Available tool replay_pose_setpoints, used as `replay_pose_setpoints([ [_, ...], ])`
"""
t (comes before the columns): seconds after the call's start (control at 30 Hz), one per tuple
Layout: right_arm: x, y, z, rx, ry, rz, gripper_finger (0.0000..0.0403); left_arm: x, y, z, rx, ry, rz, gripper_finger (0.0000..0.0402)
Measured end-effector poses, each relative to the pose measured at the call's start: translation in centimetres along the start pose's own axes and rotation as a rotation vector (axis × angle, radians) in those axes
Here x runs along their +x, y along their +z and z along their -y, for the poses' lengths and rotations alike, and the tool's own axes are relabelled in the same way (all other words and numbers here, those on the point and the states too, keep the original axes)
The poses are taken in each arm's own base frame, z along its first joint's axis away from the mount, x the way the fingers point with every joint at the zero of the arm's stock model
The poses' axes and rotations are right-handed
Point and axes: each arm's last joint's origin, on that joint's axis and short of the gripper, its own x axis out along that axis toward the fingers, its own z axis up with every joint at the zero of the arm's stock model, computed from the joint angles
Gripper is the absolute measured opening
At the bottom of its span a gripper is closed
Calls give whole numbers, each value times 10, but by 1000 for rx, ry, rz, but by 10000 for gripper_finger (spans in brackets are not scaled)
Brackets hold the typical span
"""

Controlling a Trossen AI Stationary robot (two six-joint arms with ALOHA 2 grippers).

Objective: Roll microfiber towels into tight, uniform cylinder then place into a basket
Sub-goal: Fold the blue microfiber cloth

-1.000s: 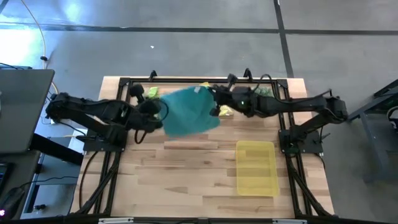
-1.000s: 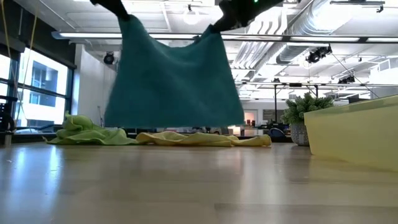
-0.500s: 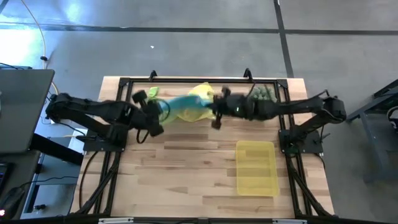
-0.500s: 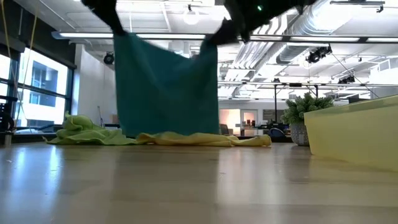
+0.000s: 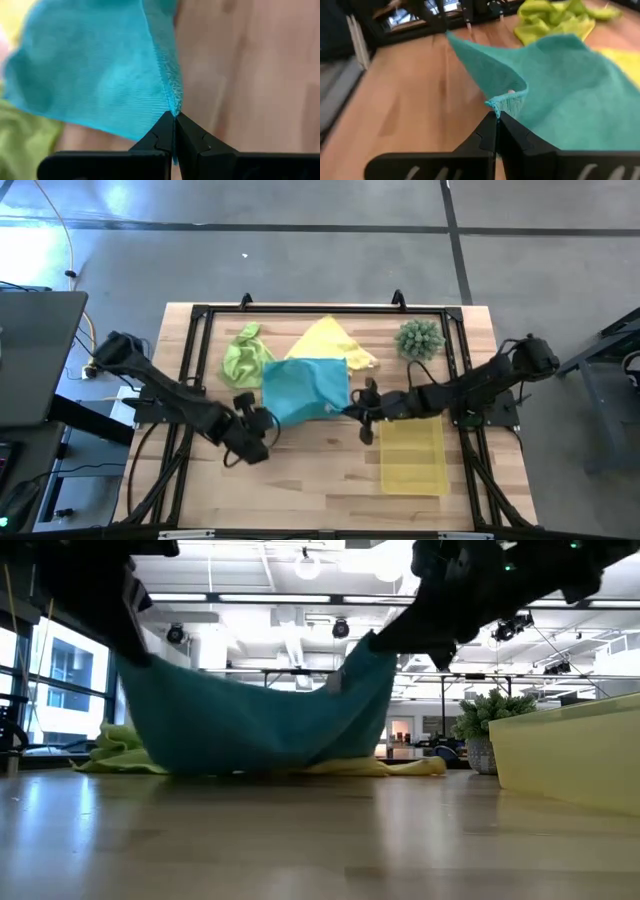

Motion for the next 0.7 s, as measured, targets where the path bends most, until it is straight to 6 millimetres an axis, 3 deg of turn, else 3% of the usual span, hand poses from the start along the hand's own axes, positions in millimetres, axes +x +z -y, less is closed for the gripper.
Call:
replay_pose_setpoints([
  [0.2,-8,-12,-29,54,99,-32,0,5,2,37,12,-123,-34,1],
  [0.4,-11,-1,-51,16,171,16,0,-14,12,58,66,-184,22,1],
  [0.57,-9,12,-54,-89,113,55,0,-28,20,59,117,-128,107,1],
  [0.7,-4,12,-41,-131,3,8,0,-25,23,49,141,-20,110,1],
])
